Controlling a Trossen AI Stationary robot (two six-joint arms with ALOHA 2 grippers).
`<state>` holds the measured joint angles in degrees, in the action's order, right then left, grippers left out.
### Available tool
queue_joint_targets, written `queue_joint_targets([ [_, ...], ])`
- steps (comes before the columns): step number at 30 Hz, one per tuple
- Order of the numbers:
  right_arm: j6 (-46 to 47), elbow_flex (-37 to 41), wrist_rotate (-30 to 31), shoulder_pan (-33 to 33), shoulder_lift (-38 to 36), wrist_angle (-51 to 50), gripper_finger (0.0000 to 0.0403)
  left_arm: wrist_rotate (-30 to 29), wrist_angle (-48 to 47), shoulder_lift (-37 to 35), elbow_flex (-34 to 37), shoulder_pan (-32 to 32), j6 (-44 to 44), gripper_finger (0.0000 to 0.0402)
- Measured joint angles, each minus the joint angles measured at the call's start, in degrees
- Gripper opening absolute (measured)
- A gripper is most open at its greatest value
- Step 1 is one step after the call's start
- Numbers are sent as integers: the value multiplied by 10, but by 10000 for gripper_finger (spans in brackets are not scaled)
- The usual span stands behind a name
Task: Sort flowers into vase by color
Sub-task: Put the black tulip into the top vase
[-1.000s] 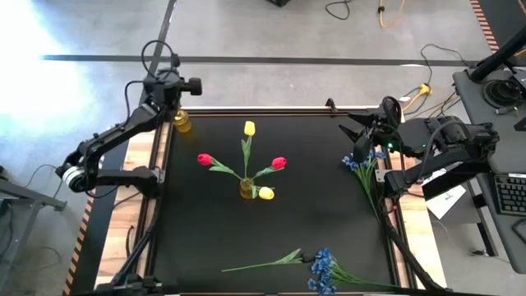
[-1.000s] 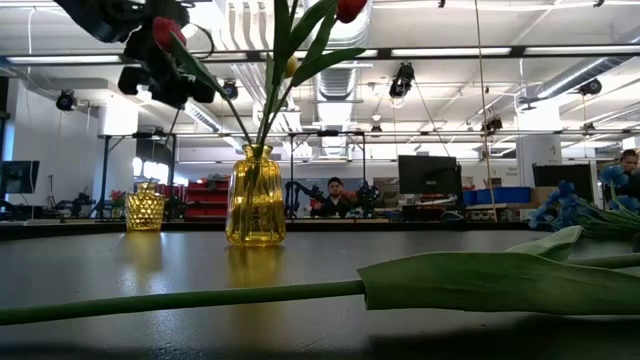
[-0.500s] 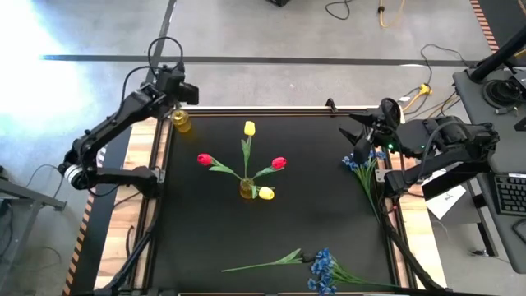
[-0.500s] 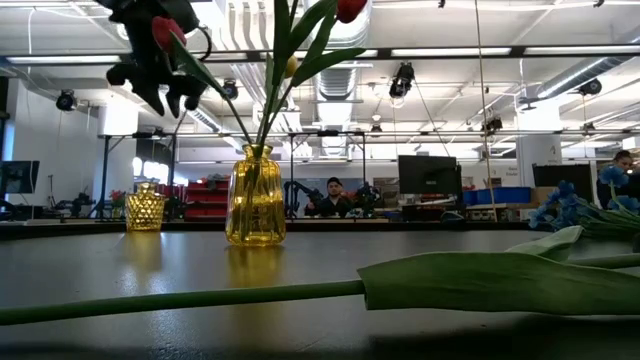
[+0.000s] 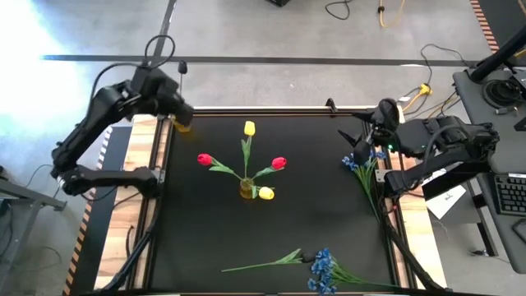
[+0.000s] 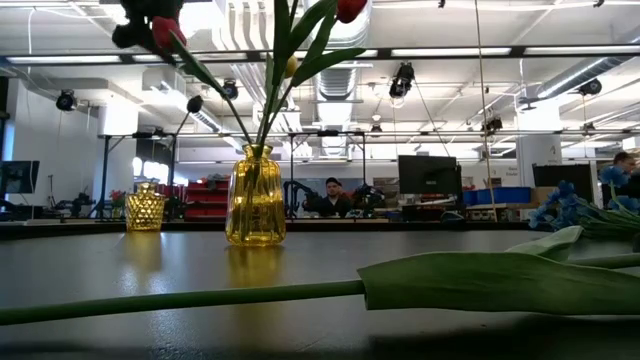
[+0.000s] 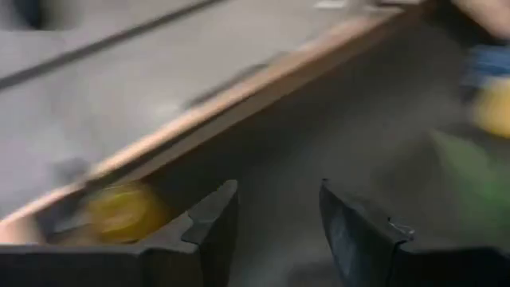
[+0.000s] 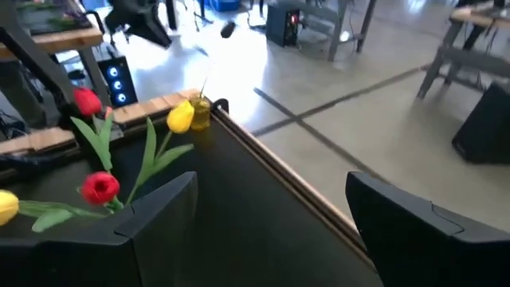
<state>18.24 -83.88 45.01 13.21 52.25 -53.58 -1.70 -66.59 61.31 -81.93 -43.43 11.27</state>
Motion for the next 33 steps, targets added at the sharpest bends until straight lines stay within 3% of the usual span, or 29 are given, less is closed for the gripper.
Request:
queue_joint_targets([
  [3, -42, 2, -1, 0, 1, 30, 309, 60, 0, -35, 2, 79, 27, 154],
  [9, -67, 3, -6, 0, 15, 30, 304, 52, 5, -89, 32, 307, 150, 134],
  [18, -32, 4, -46, 0, 42, 29, 299, -90, 6, -79, 48, 681, 405, 111],
  [22, -22, 4, -45, 0, 55, 33, 297, -151, 25, -50, 86, 817, 498, 110],
  [27, 16, 4, -45, 0, 72, 33, 297, -218, 147, 11, 156, 933, 552, 110],
  [30, 36, 4, -45, 0, 83, 33, 297, -258, 246, 63, 193, 962, 543, 110],
  [33, 60, 4, -46, 0, 92, 33, 297, -259, 316, 123, 217, 967, 526, 110],
])
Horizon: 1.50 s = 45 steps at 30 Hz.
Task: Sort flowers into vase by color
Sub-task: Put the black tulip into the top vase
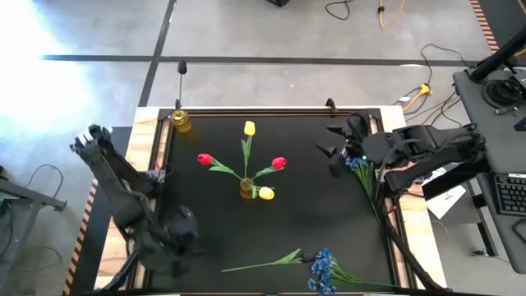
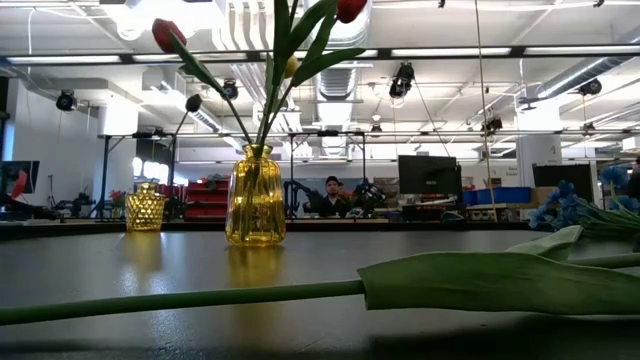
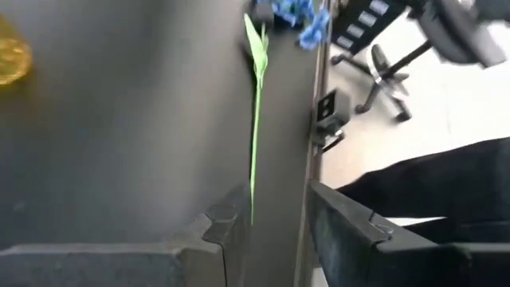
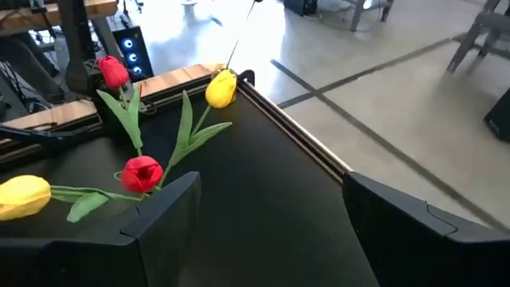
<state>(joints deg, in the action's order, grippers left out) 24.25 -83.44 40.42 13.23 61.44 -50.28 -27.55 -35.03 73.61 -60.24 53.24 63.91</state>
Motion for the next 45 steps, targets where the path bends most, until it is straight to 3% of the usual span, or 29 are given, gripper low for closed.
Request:
queue_joint_targets([
  [4, 36, 0, -25, 0, 13, 0, 297, -5, 65, 81, 3, -2, -48, 110],
  [9, 85, 0, -95, 21, 34, -12, 297, -55, 170, 168, -5, -6, -108, 114],
  [12, 117, 0, -100, 53, 49, -44, 297, -80, 240, 211, -8, -14, -137, 116],
  [20, 230, 0, -99, 161, 96, -73, 297, -75, 379, 284, -8, -49, -165, 148],
  [28, 302, 0, -95, 224, 161, -74, 297, -69, 427, 334, -8, -101, -202, 207],
  [36, 329, 0, -169, 283, 232, -77, 297, -20, 540, 402, -14, -141, -254, 208],
  [41, 363, 0, -200, 311, 266, -78, 297, -18, 545, 466, -78, -144, -283, 208],
  [45, 386, 0, -212, 326, 282, -78, 297, -16, 477, 517, -148, -148, -288, 208],
])
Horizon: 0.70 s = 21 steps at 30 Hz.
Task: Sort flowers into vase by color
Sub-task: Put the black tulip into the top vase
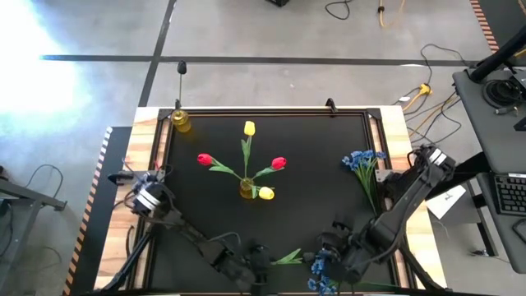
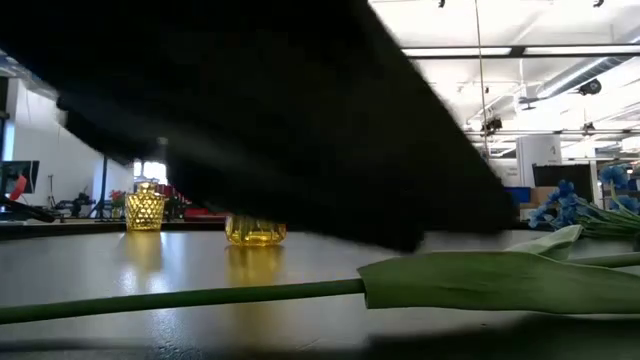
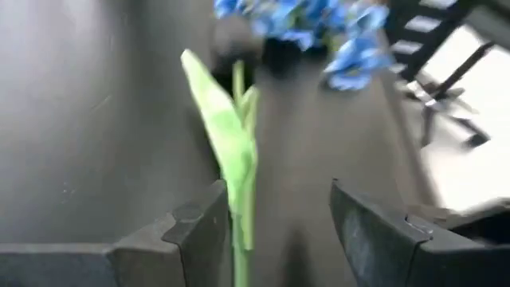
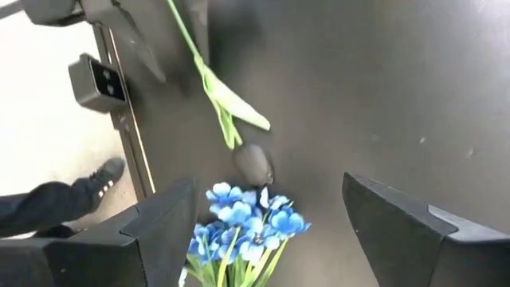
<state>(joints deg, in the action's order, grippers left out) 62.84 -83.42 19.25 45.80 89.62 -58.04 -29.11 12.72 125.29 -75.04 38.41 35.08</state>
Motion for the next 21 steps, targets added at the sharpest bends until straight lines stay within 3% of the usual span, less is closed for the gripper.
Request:
queue_joint_targets([
  [4, 19, 0, -3, 8, 2, 0, 297, -6, -67, 34, -51, -13, 25, 208],
  [13, 27, 0, -2, 7, -3, 0, 297, -4, -114, 74, -117, -32, 42, 192],
  [17, 33, -16, -1, 7, -6, -4, 297, -2, -189, 75, -145, -34, 60, 136],
  [21, -6, -63, 35, 7, -7, -4, 297, 2, -273, 77, -183, -37, 53, 46],
])
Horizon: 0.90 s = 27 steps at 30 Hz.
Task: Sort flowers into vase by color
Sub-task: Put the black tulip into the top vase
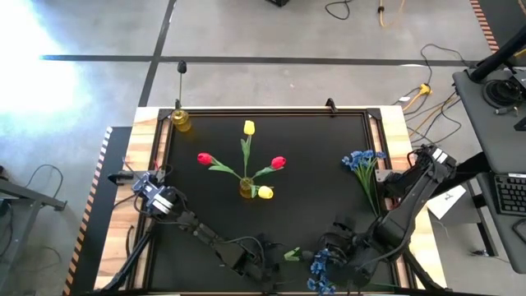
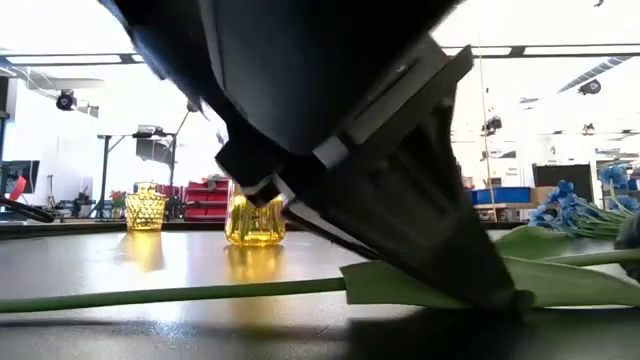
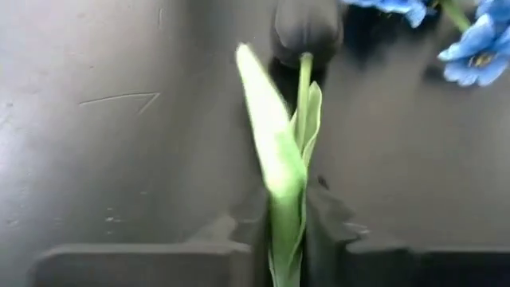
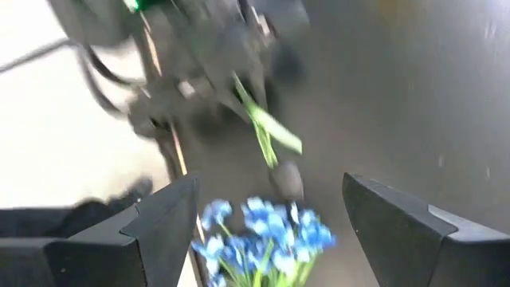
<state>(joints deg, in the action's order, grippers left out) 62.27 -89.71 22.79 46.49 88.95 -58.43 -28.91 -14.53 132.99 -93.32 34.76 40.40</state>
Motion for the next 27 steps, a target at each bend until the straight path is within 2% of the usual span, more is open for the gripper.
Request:
queue_joint_targets([
  [2, -26, -30, 30, 0, 0, -2, 297, 15, -47, 0, -25, -3, -2, 13],
  [4, -42, -64, 51, -1, -1, -14, 297, 34, -110, -3, -58, -4, -5, 12],
  [6, -44, -100, 60, -1, -1, -36, 297, 28, -181, -11, -98, -3, -24, 12],
  [10, -44, -163, 68, 1, -3, -79, 297, -13, -285, -56, -161, 0, -69, 2],
  [14, -50, -212, 95, 3, -3, -98, 297, -71, -312, -130, -170, -2, -134, 1],
  [18, -87, -259, 149, -4, -3, -88, 297, -138, -311, -235, -124, -7, -142, 0],
  [21, -160, -287, 192, -7, -3, -43, 297, -155, -269, -315, -64, -4, -149, 0],
  [27, -309, -315, 209, -8, -3, 91, 297, -139, -42, -495, 78, 7, -259, 0],
])
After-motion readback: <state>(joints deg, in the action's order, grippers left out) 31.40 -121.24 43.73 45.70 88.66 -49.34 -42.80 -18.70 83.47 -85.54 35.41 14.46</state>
